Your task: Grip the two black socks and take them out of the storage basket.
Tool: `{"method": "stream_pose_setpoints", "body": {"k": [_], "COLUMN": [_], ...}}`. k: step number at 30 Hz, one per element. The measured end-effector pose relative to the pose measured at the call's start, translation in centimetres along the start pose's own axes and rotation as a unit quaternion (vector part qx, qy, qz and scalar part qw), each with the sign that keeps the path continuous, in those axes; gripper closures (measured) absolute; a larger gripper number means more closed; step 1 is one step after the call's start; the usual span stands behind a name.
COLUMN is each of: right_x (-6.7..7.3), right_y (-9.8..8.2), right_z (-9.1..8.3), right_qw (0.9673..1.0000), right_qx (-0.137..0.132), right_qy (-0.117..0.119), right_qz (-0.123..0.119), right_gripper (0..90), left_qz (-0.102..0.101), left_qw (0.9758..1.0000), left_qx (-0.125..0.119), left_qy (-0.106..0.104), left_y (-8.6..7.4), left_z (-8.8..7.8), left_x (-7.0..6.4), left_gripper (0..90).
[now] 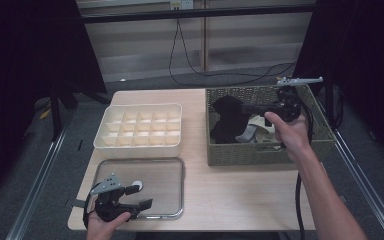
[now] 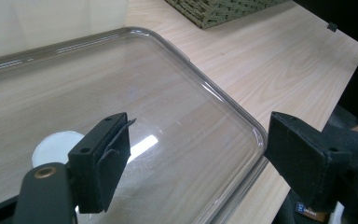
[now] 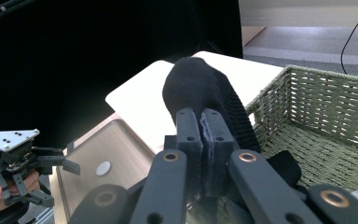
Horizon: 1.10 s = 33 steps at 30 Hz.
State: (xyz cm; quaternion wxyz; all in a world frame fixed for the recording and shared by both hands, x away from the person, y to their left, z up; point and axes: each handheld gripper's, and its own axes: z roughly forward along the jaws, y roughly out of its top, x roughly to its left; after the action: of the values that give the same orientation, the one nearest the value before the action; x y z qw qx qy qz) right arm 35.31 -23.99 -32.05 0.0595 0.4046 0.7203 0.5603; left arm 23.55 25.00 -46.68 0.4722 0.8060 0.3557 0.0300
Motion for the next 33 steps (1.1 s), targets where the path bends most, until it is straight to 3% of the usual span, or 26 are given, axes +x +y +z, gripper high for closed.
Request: {"method": "stream_pose_setpoints", "body": {"k": [20, 33], "right_x": [3.6, 6.7], "right_y": [-0.7, -1.2], "right_z": [-2.1, -2.7], "right_qw": [0.999, 0.9976], "right_qx": [-0.025, -0.02], "right_qy": [0.032, 0.056], "right_qz": [-0.018, -0.034], "right_gripper": [87.3, 87.4], "left_qz": [0.004, 0.015], "left_qw": [0.9999, 0.9998], "left_qx": [-0.01, -0.015], "left_qy": [0.0, -0.007], "left_y": [0.2, 0.5], "left_z": [0.1, 0.2], "left_x": [-0.3, -0.6], "left_gripper": [23.8, 29.2]}}
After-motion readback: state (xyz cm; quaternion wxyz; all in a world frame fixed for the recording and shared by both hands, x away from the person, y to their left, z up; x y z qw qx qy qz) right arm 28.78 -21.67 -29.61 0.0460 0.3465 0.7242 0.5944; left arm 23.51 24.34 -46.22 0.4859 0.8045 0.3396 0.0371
